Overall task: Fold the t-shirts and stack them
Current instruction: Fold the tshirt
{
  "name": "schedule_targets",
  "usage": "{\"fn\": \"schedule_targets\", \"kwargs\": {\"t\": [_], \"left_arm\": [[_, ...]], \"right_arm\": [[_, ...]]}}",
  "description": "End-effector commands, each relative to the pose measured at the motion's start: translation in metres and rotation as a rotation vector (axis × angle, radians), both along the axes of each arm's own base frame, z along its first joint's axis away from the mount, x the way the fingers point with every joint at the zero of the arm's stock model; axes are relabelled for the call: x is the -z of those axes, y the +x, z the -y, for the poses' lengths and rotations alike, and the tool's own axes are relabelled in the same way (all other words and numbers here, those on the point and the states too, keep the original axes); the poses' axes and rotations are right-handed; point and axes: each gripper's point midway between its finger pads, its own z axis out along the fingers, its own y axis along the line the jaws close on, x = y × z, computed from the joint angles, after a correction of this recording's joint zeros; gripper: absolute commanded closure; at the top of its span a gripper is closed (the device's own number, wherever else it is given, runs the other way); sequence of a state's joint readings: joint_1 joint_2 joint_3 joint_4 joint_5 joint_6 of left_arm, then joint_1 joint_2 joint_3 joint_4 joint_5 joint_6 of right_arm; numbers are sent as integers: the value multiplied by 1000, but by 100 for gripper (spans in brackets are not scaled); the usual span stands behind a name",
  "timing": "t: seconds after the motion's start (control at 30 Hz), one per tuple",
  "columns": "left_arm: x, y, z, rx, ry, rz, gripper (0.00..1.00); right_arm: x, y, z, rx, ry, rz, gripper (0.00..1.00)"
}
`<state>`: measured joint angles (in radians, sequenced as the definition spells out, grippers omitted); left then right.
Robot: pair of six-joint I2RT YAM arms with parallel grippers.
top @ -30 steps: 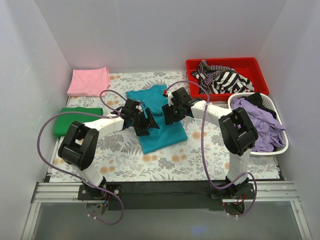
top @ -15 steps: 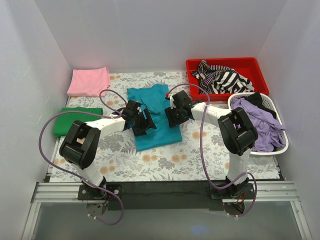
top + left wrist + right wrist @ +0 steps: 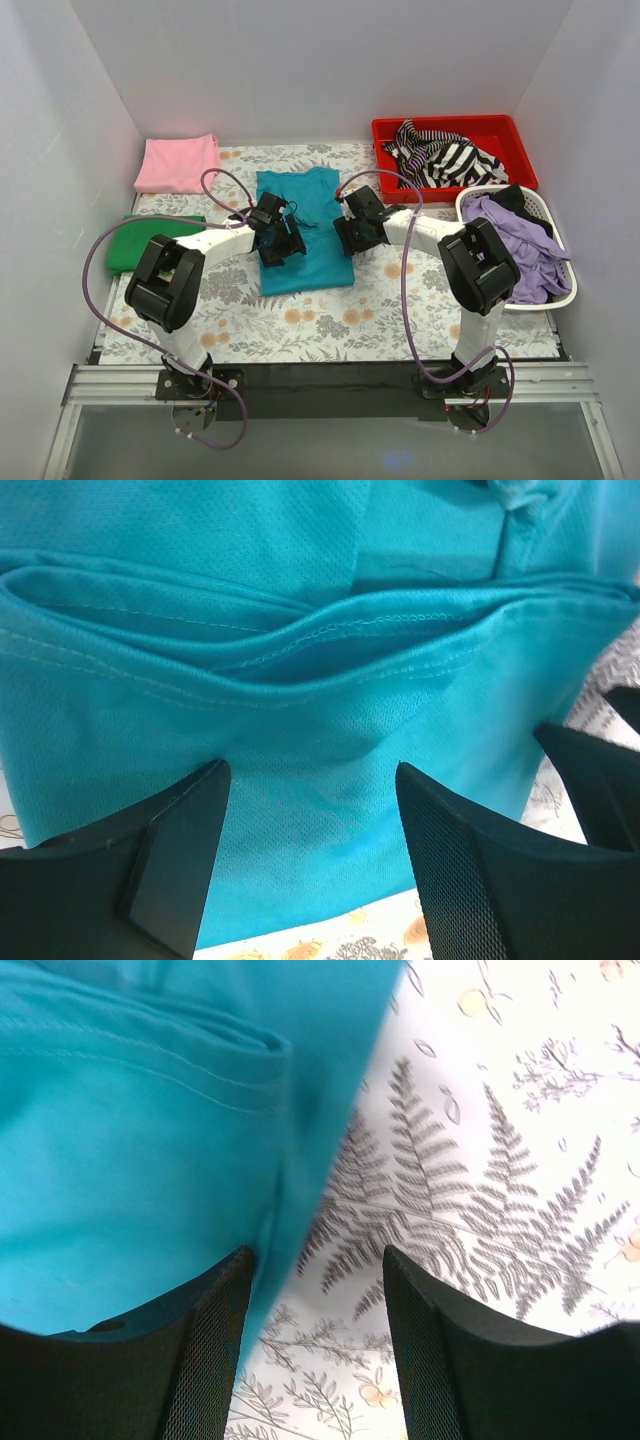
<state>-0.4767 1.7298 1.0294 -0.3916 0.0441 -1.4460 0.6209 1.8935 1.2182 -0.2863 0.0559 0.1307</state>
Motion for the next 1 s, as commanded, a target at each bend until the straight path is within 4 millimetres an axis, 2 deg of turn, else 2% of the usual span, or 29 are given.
{"fn": "schedule_targets", "kwargs": {"t": [0.0,0.1,0.2,0.33,0.37,0.47,0.5,0.57,0.6,0.67,0.73,0.77,0.8,0.83,0.9,0.93,0.97], "left_arm": [[43,-27,-54,-32,280,-129,33],[43,-25,-45,-7,239,-132,33],[32,-19,-40,-9,214,-99,33],[-3,-3,-34,-6,174,8,33],[-18,0,-32,-9,155,46,33],[-40,6,-31,-13,132,104,29],[-48,8,-33,-25,135,124,27],[-55,7,-35,-45,136,120,11],[-57,6,-37,-54,139,116,8],[-63,3,-41,-64,142,130,7],[-55,-7,-53,-110,146,102,7],[-51,-12,-56,-121,138,90,2],[-44,-18,-59,-142,121,62,2],[-36,-31,-65,-154,92,31,2],[-33,-34,-63,-156,19,54,2],[-24,-46,-64,-160,4,31,2],[-31,-45,-63,-164,-21,66,2]], "right_arm": [[29,-34,40,66,-154,-102,39],[29,-36,35,43,-126,-95,40],[9,-33,23,19,-54,-41,40],[-30,-32,-3,-66,83,2,38],[-41,-31,-6,-74,112,15,38],[-55,-33,-15,-97,164,21,37],[-55,-35,-17,-105,175,13,37],[-52,-40,-20,-114,192,-14,37],[-52,-43,-24,-126,213,-31,37],[-46,-55,-31,-143,263,-80,38],[-44,-67,-37,-145,325,-134,38],[-39,-73,-38,-142,350,-145,38],[-38,-79,-39,-133,371,-168,38],[-38,-81,-39,-122,383,-169,38],[-33,-89,-34,-103,397,-175,37],[-32,-91,-33,-98,400,-181,37],[-28,-96,-31,-93,401,-194,37]]}}
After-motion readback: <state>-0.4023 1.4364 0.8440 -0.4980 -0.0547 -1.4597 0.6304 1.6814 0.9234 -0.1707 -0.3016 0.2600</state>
